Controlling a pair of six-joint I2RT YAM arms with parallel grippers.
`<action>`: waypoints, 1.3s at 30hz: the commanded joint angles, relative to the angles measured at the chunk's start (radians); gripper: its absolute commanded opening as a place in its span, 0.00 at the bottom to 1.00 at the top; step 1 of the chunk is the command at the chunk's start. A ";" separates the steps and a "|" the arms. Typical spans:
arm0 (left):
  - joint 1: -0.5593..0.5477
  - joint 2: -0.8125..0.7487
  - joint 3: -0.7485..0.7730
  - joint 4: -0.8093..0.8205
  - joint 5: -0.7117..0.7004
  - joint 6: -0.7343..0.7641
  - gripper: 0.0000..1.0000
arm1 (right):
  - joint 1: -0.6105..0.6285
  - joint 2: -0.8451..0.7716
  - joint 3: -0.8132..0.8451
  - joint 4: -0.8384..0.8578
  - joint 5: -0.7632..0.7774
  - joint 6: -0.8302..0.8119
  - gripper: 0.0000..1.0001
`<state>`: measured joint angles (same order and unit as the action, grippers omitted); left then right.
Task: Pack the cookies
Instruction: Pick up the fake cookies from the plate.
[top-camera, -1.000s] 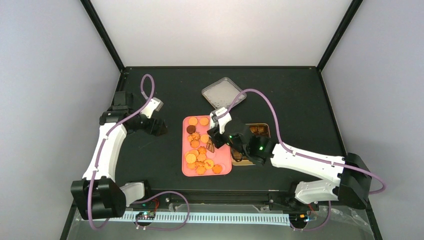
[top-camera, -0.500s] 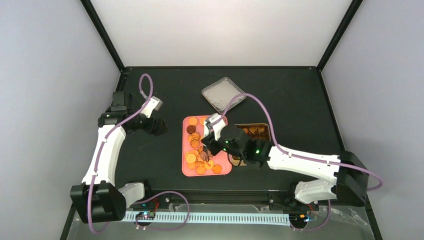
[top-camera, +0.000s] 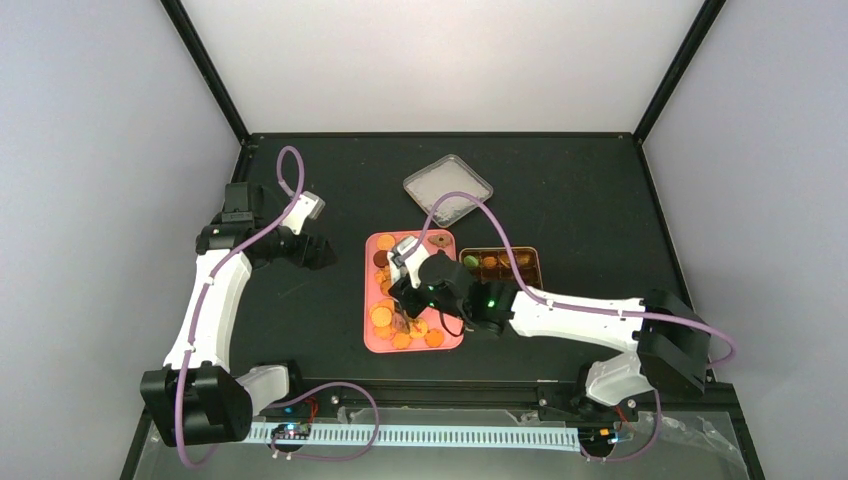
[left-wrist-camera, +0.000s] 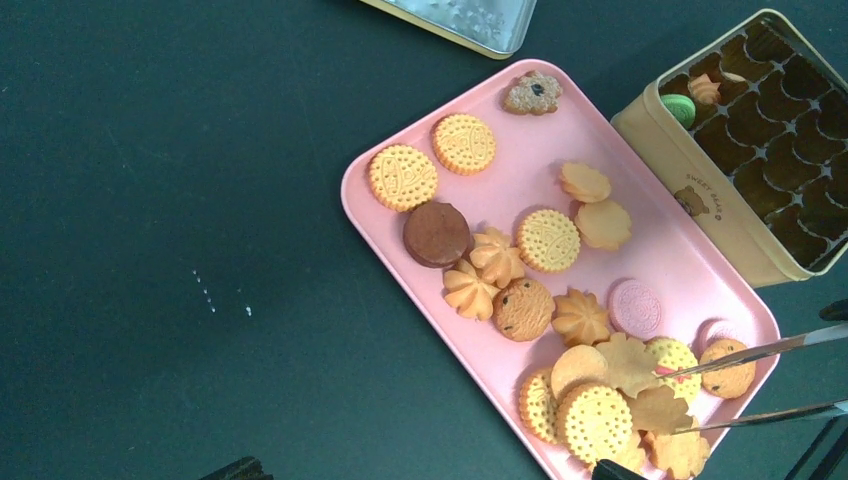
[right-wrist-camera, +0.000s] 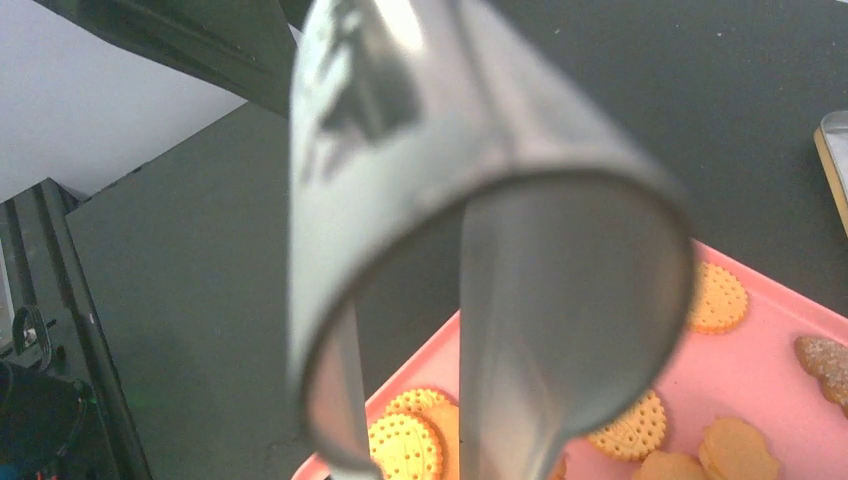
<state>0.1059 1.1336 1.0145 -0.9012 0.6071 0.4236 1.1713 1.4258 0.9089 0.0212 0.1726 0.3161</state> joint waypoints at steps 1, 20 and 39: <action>0.009 -0.005 0.023 0.022 0.023 -0.019 0.86 | 0.005 0.015 0.051 0.067 0.005 -0.027 0.32; 0.008 -0.018 0.020 0.008 0.016 0.009 0.86 | 0.017 0.079 0.017 0.065 -0.025 -0.037 0.36; 0.008 0.027 0.087 -0.163 0.030 0.239 0.82 | 0.008 0.014 0.097 -0.062 0.125 -0.057 0.01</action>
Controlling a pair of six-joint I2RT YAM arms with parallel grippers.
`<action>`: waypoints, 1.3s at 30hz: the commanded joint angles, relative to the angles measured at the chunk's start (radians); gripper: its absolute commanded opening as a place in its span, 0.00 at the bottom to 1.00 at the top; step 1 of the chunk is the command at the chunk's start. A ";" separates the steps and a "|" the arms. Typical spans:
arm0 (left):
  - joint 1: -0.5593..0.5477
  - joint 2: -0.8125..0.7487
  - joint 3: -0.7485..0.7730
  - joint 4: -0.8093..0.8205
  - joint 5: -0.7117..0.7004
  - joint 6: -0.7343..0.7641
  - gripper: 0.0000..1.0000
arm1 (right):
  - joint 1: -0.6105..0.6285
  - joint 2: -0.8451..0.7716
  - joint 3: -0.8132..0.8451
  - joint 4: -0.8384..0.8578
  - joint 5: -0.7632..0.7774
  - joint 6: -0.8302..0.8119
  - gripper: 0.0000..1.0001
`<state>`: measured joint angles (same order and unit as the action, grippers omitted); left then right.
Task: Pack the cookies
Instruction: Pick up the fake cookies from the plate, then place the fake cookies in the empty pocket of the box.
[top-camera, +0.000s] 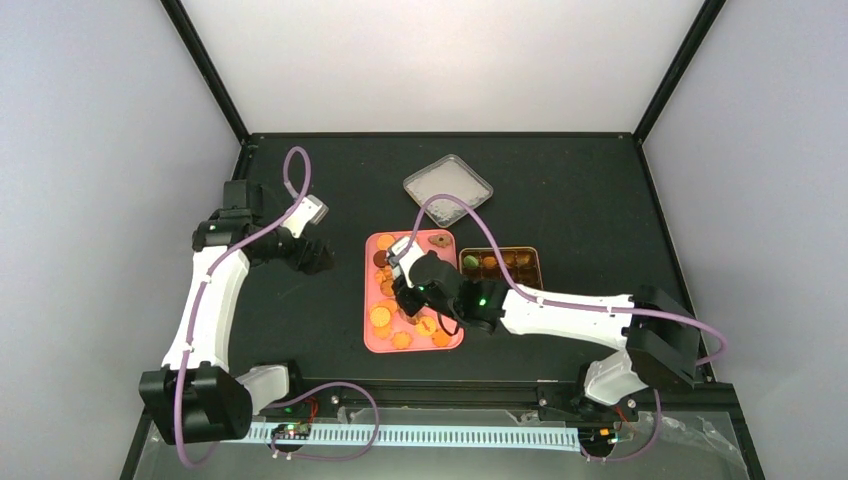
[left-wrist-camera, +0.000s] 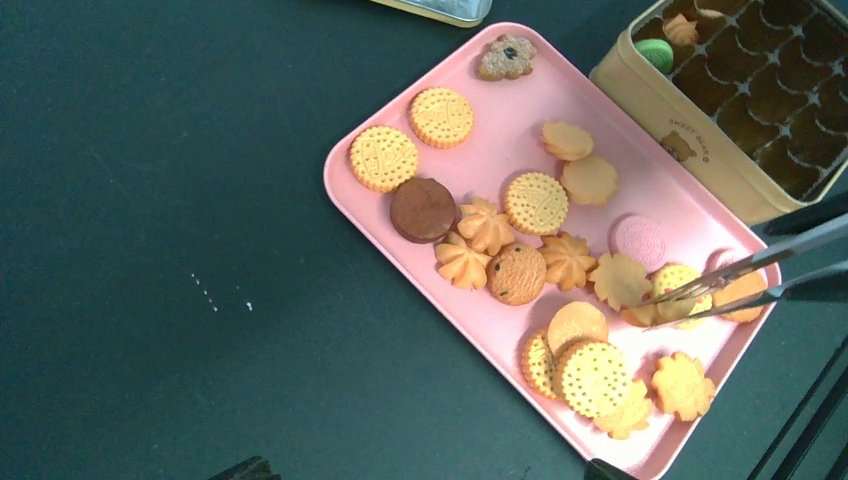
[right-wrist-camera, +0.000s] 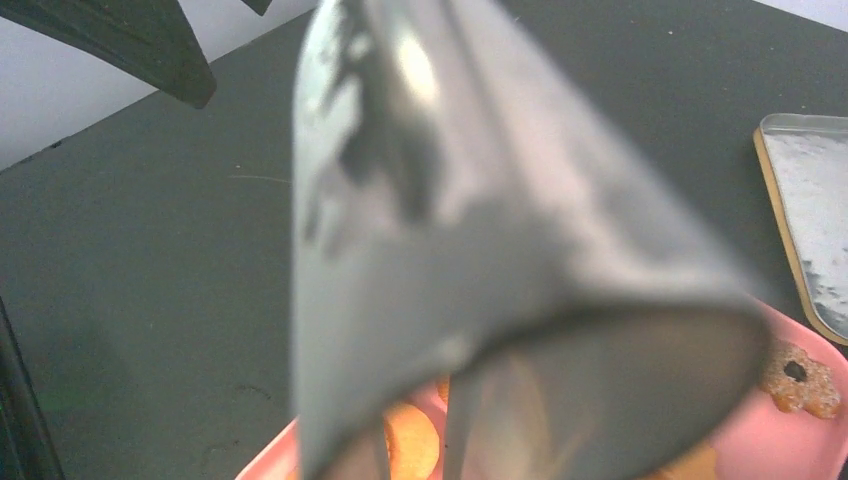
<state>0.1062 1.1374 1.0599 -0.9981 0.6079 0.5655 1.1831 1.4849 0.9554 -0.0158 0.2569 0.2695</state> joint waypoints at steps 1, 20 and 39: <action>0.008 0.027 0.040 -0.060 0.033 0.102 0.81 | -0.006 -0.052 0.055 -0.033 0.039 -0.005 0.01; 0.008 0.102 -0.015 0.101 0.028 0.036 0.78 | -0.539 -0.388 -0.003 -0.236 0.144 0.015 0.01; 0.007 0.075 -0.016 0.074 0.046 0.030 0.81 | -0.679 -0.312 -0.071 -0.221 0.254 0.019 0.01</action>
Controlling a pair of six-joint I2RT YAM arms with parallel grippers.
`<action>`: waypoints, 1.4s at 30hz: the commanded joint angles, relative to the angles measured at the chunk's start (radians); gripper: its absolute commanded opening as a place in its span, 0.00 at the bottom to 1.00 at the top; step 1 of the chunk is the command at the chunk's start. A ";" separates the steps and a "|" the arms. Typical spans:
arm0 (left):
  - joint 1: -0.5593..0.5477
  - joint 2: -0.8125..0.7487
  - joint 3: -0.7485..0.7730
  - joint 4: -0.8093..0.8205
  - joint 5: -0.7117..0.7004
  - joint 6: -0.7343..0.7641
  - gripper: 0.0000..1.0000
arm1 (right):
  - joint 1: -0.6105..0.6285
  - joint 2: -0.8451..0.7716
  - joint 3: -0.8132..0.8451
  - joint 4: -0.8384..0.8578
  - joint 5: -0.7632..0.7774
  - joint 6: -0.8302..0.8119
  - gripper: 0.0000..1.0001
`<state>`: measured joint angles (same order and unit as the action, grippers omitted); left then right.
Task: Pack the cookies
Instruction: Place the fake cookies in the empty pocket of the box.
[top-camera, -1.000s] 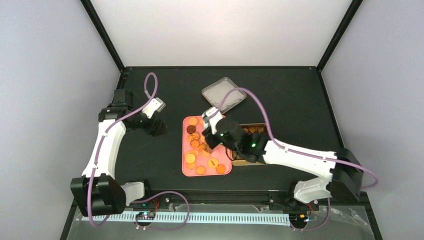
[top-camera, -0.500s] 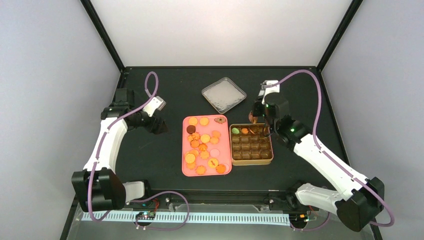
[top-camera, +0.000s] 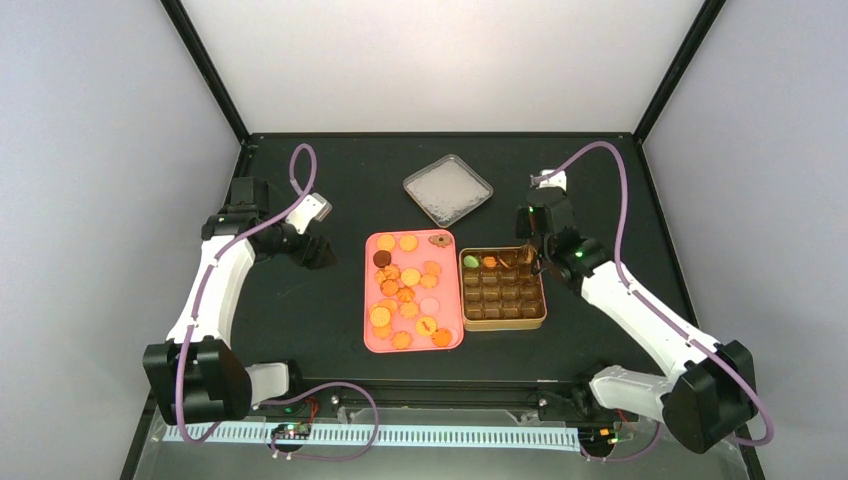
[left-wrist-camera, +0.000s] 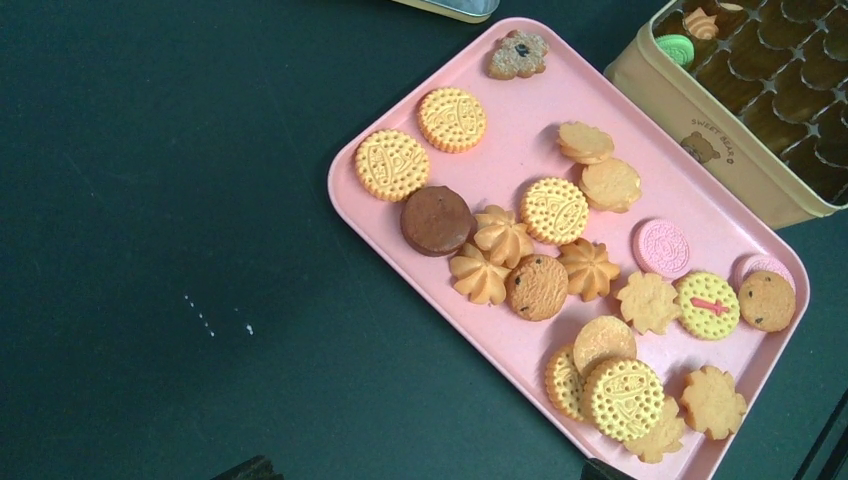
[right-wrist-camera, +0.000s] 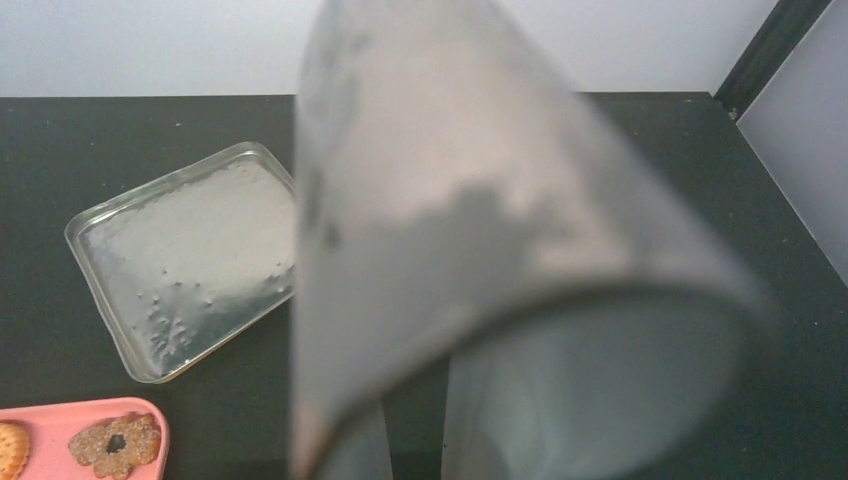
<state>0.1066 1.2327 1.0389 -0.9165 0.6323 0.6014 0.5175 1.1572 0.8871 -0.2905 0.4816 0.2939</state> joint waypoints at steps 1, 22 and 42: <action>0.007 -0.020 0.006 -0.007 0.021 -0.007 0.81 | -0.014 0.025 -0.001 0.058 0.027 -0.009 0.01; 0.007 -0.053 0.003 0.007 -0.004 -0.032 0.90 | -0.025 0.025 0.027 0.093 -0.036 -0.055 0.36; 0.007 -0.062 0.006 0.002 -0.017 -0.041 0.89 | -0.020 0.011 0.028 0.030 -0.014 -0.042 0.24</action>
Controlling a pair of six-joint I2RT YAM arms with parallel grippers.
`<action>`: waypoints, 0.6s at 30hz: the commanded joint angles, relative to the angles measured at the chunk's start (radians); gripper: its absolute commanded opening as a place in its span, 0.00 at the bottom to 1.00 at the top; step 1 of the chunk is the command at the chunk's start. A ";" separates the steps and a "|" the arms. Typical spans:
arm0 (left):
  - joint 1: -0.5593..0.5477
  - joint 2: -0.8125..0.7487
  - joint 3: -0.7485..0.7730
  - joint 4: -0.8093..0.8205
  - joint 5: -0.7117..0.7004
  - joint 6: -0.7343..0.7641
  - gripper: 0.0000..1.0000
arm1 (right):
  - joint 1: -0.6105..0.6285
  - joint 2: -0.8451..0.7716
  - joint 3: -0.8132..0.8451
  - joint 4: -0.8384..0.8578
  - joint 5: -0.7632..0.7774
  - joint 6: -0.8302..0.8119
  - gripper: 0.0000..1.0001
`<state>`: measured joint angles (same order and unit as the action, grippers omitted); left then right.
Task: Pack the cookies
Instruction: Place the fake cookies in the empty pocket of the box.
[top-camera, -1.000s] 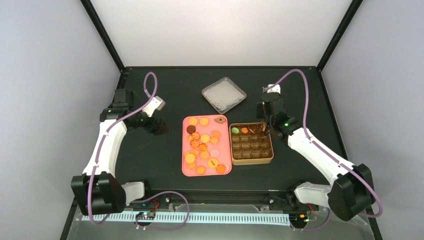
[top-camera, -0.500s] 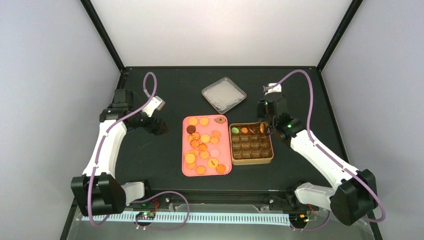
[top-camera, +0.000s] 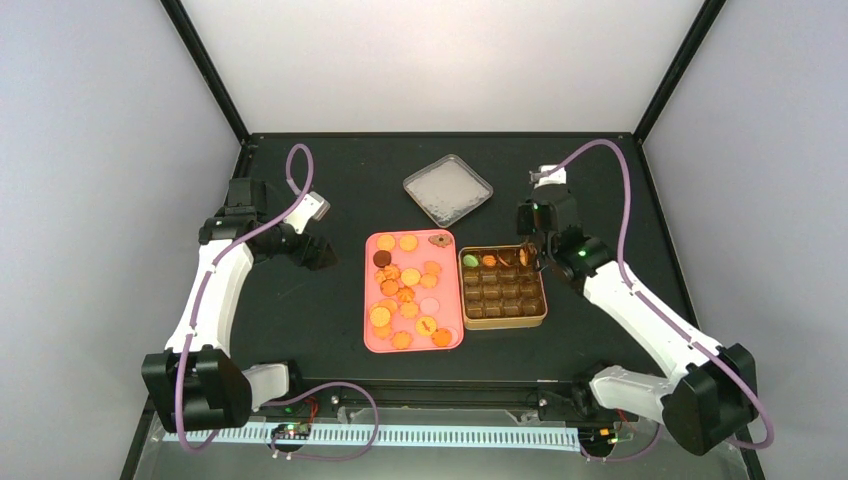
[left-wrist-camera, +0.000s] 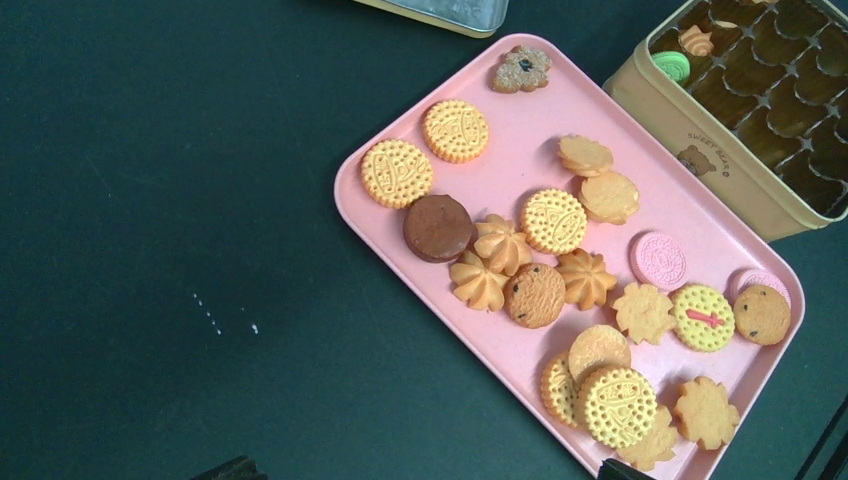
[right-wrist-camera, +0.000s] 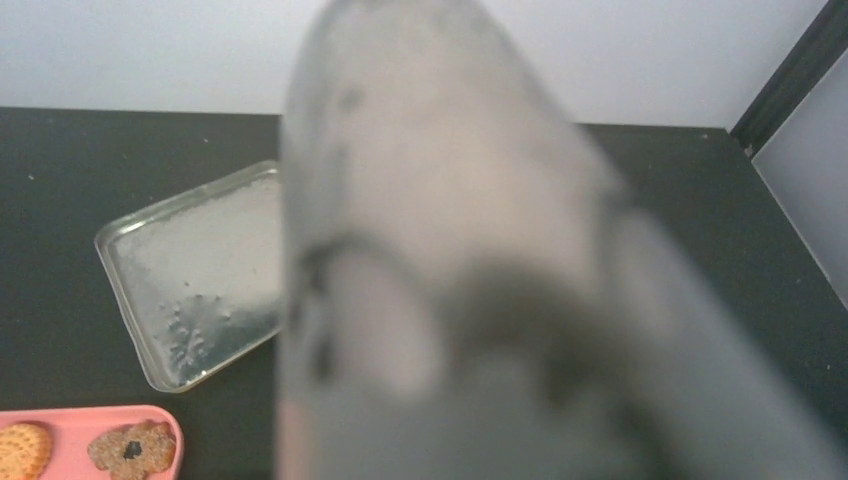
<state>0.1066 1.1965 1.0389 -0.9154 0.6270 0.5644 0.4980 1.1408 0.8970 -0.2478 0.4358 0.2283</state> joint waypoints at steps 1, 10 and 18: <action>0.008 -0.027 0.006 0.001 -0.013 -0.002 0.89 | -0.001 0.034 0.013 -0.012 0.026 0.029 0.24; 0.007 -0.026 0.010 0.000 -0.020 0.004 0.89 | -0.005 0.047 0.033 -0.072 0.162 0.087 0.22; 0.008 -0.027 0.015 -0.002 -0.018 0.002 0.89 | -0.004 0.046 0.068 -0.120 0.158 0.102 0.22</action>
<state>0.1066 1.1889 1.0389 -0.9157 0.6136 0.5648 0.4976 1.1889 0.9222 -0.3466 0.5602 0.3077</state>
